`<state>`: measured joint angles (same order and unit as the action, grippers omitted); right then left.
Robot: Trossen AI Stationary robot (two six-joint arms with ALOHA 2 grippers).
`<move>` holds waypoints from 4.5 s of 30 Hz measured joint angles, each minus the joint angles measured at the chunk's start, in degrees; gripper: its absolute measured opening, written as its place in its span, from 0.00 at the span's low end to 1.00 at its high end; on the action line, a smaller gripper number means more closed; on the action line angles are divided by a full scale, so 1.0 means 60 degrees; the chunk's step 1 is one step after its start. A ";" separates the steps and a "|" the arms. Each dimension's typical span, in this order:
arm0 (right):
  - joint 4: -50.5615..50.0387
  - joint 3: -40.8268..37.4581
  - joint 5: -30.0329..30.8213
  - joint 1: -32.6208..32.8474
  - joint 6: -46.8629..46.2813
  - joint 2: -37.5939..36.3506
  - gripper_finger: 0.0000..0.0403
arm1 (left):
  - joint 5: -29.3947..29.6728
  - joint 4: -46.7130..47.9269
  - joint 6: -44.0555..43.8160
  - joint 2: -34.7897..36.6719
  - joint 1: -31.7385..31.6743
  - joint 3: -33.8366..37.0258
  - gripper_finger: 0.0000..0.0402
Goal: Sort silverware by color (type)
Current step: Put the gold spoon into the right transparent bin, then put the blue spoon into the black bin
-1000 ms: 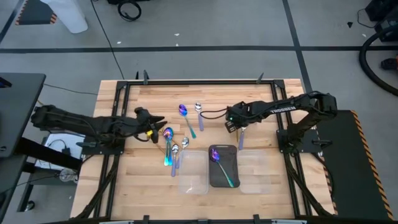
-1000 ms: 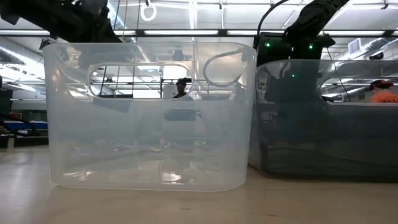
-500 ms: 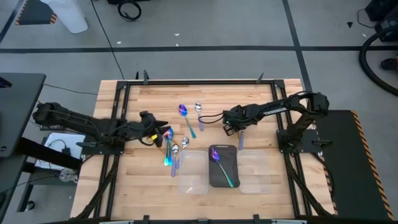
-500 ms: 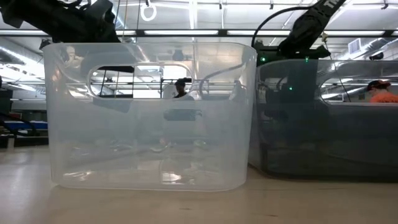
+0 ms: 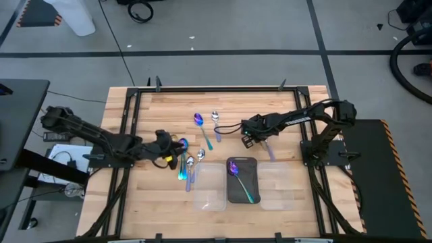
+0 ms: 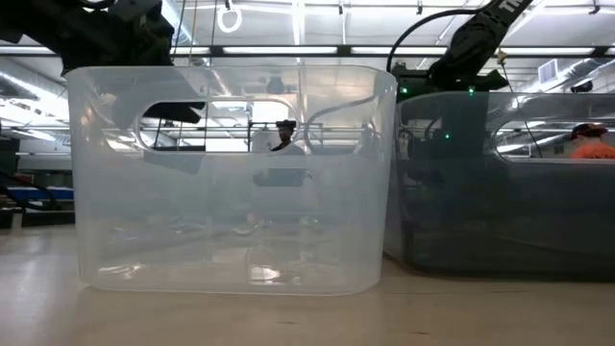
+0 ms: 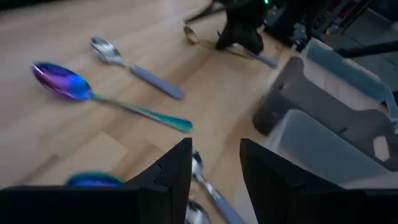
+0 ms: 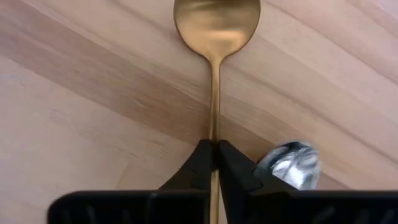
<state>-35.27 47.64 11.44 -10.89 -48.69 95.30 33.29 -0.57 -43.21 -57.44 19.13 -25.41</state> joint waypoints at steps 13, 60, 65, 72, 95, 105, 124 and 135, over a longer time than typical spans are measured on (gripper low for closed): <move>0.0104 -0.0055 -0.0268 0.0277 0.0106 -0.1241 0.03 | 0.0854 -0.0650 -0.1507 -0.1109 0.1743 0.0000 0.35; -0.1603 -0.0025 0.0258 0.8816 -0.8468 -0.2628 0.04 | 0.1594 -0.1776 -0.1041 -0.1112 0.2170 0.0003 0.35; -0.1379 -0.0025 -0.0195 0.8564 -0.8450 -0.1866 0.04 | 0.1594 -0.2212 -0.0663 -0.1109 0.2056 0.0000 0.35; -0.0951 -0.0025 -0.0648 0.8224 -0.8102 -0.1159 0.04 | 0.1594 -0.2236 -0.0581 -0.1109 0.1746 0.0000 0.35; -0.0759 -0.0020 -0.1151 0.7956 -0.7876 -0.0502 0.13 | 0.1594 -0.2301 0.0010 -0.1109 0.1716 0.0000 0.38; -0.0841 -0.0047 -0.0627 0.7857 -0.6955 -0.2304 0.30 | 0.0973 -0.0500 -0.1375 -0.1076 0.1730 0.0000 0.55; 0.0719 -0.0029 0.4665 0.7245 0.0131 -0.3613 0.30 | 0.0402 0.4386 -0.5566 -0.1253 0.1727 -0.1122 0.40; 0.2876 -0.0029 0.5613 0.6960 0.1835 -0.2142 0.29 | 0.0081 0.4358 -0.6005 -0.3637 0.1297 -0.1724 0.40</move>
<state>-18.01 47.46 45.12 30.87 -37.67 82.44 33.78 25.58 -79.24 -79.27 26.91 -35.75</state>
